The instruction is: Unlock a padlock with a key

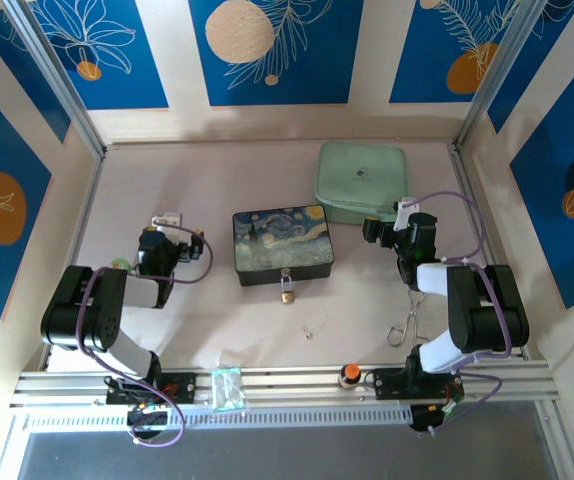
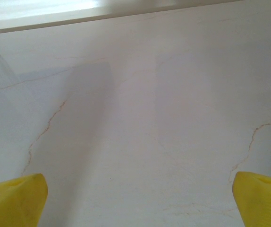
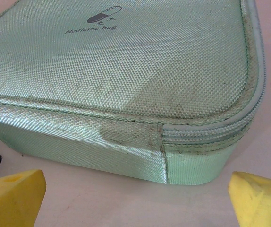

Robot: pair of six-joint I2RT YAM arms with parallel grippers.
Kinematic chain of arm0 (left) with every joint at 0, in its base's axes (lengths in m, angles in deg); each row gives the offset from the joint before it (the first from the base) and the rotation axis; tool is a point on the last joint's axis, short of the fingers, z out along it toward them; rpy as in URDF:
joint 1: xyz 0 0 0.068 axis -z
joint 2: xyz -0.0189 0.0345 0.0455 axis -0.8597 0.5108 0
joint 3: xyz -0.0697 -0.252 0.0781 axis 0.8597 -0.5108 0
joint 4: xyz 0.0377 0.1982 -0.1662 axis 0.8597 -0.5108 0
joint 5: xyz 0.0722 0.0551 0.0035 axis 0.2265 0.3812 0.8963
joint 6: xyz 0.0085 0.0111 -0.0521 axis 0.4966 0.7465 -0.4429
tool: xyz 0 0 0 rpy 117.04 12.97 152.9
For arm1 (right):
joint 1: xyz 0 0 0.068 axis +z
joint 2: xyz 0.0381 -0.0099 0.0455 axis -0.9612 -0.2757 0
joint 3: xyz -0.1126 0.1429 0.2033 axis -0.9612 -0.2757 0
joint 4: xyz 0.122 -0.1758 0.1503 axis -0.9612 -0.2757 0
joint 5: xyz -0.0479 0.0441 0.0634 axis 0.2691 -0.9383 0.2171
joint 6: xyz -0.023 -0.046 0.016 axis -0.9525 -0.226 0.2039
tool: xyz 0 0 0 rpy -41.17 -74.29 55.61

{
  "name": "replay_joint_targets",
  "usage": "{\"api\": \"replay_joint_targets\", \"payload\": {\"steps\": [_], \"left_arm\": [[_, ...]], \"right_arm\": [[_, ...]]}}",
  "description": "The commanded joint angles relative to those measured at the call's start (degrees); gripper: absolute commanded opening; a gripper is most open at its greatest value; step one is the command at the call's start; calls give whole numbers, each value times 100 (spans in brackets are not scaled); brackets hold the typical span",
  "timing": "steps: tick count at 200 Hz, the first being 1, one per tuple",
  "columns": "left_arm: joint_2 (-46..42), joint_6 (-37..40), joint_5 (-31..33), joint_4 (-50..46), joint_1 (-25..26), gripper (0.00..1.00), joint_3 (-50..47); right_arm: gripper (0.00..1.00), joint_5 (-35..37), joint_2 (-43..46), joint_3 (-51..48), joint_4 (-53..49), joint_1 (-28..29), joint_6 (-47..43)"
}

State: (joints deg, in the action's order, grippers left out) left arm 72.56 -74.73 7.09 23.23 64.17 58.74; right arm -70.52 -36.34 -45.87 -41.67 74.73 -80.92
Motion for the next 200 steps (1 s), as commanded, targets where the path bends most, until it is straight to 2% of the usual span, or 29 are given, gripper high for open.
{"api": "replay_joint_targets", "payload": {"steps": [1,44,109,136,157,200], "left_arm": [[-11,84,-133,180,-73,99,58],[-11,83,-148,171,-75,99,67],[-20,83,-148,197,-75,99,45],[-300,-2,109,415,-71,100,-175],[-691,3,139,-4,-67,99,-125],[-1666,-127,321,-1198,-32,99,166]], "right_arm": [[99,-148,93,66,13,-46,-88],[99,-458,96,83,-18,-181,-26],[99,-461,109,71,-8,-178,-28],[99,-382,162,112,-126,-181,6],[99,-270,421,373,-812,-196,97],[99,-256,1170,380,-1380,-179,258]]}}
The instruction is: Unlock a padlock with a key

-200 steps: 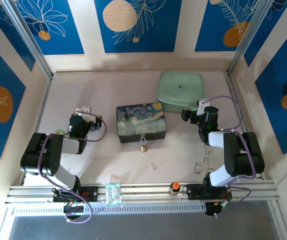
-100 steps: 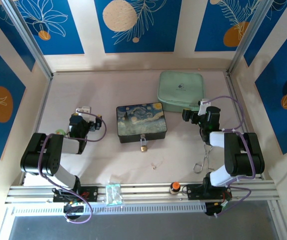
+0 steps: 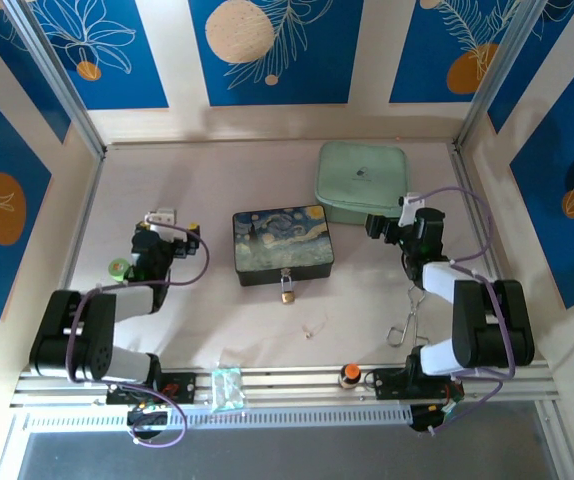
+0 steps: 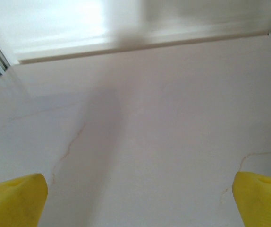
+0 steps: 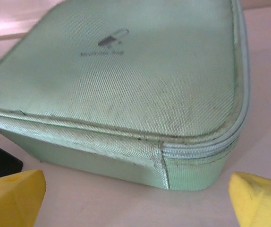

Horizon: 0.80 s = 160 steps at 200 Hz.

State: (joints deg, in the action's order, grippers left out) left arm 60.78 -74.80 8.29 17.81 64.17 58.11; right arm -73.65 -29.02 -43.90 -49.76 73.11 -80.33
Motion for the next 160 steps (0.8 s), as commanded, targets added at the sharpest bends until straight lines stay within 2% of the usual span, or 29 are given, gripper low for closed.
{"api": "replay_joint_targets", "payload": {"steps": [1,24,45,55,63,85,94,103,125,143,160], "left_arm": [[-517,-151,208,-674,-32,99,237],[-1116,-1164,349,-1423,-31,99,516],[-1587,-2265,-116,-2429,-42,99,902],[-1734,-2835,-335,-2527,-41,99,903],[-1843,-3172,-559,-2365,-48,99,784],[-1969,-3653,-1536,-1453,-49,99,366],[-1979,-3937,-1849,-1512,-49,99,403],[-2001,-4205,-2117,-1766,-40,99,491],[-2136,-4619,-2656,-2205,-26,100,553],[-2402,-4446,-2757,-3443,102,100,840],[-2605,-4213,-2483,-4686,425,99,1161]], "right_arm": [[99,68,488,207,-646,-17,232],[99,270,1028,674,-2087,0,845],[99,578,1459,957,-3107,8,1677],[99,981,1616,1000,-3470,-17,2487],[99,984,1697,1067,-3918,-122,3036],[99,-452,1704,1082,-4310,-753,3539],[99,-1563,1635,962,-4008,-955,3446],[99,-2109,1595,899,-3883,-976,3359],[99,-2112,1565,1070,-4522,-625,3007],[99,-1502,1565,1308,-5225,39,2537],[98,-840,1565,1448,-5712,776,2405]]}}
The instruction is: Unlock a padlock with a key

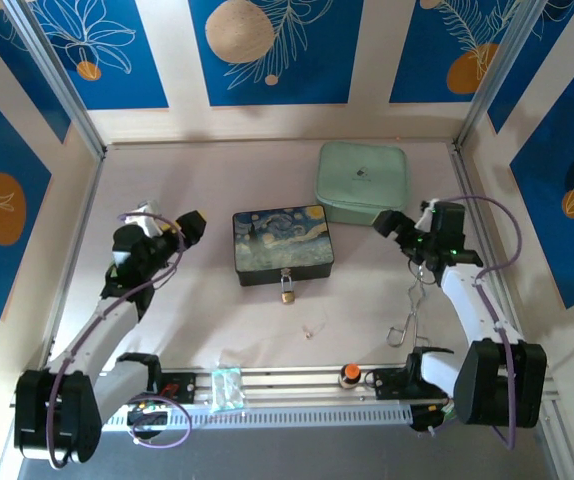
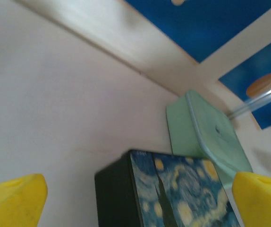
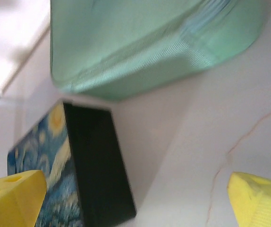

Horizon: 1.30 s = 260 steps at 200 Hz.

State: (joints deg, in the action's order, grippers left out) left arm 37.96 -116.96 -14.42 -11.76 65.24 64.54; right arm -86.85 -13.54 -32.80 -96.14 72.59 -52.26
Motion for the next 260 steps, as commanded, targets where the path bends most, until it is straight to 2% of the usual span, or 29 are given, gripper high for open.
{"api": "replay_joint_targets", "payload": {"steps": [1,23,42,109,137,150,159,169,202,228,244,260], "left_arm": [[-327,6,-203,-1784,340,99,530],[-359,39,117,-2629,925,99,723],[-367,-68,560,-2972,1657,99,703],[-280,-917,1400,-2800,3264,99,231],[5,-1272,1822,-2564,4153,100,17],[151,-1434,2072,-2492,4531,100,-43],[260,-1531,2207,-2431,4738,100,-63],[377,-1596,2361,-2357,4940,100,-64],[764,-1440,2830,-2597,5497,100,245],[952,-1608,2960,-2464,5759,100,253],[970,-1687,3078,-2327,5916,100,202],[1043,-1532,3445,-2825,6153,100,503]], "right_arm": [[98,505,18,344,-1092,872,-399],[97,783,31,371,-1470,1712,-483],[87,910,92,362,-1696,2435,-558],[88,1713,26,188,-2077,4502,-30],[88,1914,-90,57,-2168,5314,475],[82,1900,-137,-105,-2011,5515,664],[69,1699,-236,-253,-1774,5595,807],[62,1486,-395,-325,-1575,5664,951],[62,1976,-866,-215,-1509,6167,1449],[63,2037,-1240,-191,-1297,6236,1542],[58,2068,-1484,-94,-1324,6244,1577],[45,2149,-1634,-29,-1344,6328,1590]]}}
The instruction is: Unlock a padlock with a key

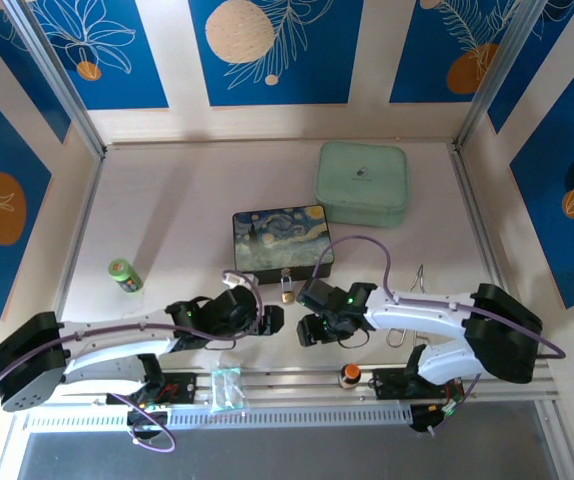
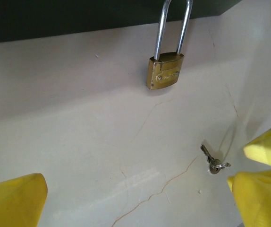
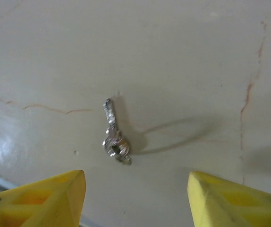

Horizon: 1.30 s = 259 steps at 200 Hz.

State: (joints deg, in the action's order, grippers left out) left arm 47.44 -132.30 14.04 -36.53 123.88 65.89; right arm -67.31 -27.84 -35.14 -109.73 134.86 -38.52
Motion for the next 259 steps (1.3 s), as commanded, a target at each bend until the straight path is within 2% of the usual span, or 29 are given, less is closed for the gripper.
{"api": "replay_joint_targets", "payload": {"steps": [1,16,55,84,137,200,233,259], "left_arm": [[98,16,625,-392,307,100,387],[144,13,871,-722,412,99,556],[-389,-370,965,-112,413,100,-92],[-642,-318,1163,-558,413,100,-83],[-832,-423,1184,-483,413,100,-234],[-1167,-593,1347,-559,413,99,-457],[-1123,-604,1331,-459,406,100,-489],[-1105,-602,1315,-472,405,100,-497]], "right_arm": [[44,199,-209,210,18,101,216],[43,241,-328,188,98,147,216],[43,131,-596,333,302,243,194],[43,228,-688,443,192,370,268],[45,290,-530,495,233,427,319],[43,518,-840,891,67,696,271],[38,467,-1412,1051,-109,586,411],[37,521,-1733,1233,-369,649,493]]}}
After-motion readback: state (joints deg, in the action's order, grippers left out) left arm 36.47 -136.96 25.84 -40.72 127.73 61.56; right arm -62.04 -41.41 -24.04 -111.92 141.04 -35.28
